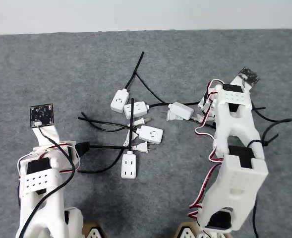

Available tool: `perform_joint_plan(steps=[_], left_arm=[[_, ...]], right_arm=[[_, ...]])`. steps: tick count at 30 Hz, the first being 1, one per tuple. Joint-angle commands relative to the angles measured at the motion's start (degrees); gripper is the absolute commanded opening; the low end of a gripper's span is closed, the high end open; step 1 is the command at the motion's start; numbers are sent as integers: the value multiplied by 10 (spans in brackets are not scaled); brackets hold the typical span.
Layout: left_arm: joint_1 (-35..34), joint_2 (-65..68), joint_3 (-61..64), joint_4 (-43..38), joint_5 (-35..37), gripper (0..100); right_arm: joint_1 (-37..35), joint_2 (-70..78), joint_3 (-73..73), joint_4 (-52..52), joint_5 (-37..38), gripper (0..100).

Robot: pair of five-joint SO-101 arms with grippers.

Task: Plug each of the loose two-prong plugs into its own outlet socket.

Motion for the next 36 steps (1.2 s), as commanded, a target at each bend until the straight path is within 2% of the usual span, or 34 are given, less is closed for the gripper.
perform_joint_plan(steps=[1, 11, 21, 26, 36], left_arm=[[6, 1, -2, -9, -7, 364], [6, 1, -2, -11, -7, 364], [7, 1, -2, -11, -7, 364], [7, 1, -2, -11, -7, 364], [7, 1, -2, -11, -11, 364]], right_arm=[[7, -4, -28, -7, -6, 125], [12, -56, -27, 40, -6, 125], [12, -56, -25, 21, -34, 125], [13, -34, -37, 4, -36, 125], [22, 36, -88, 37, -38, 125]])
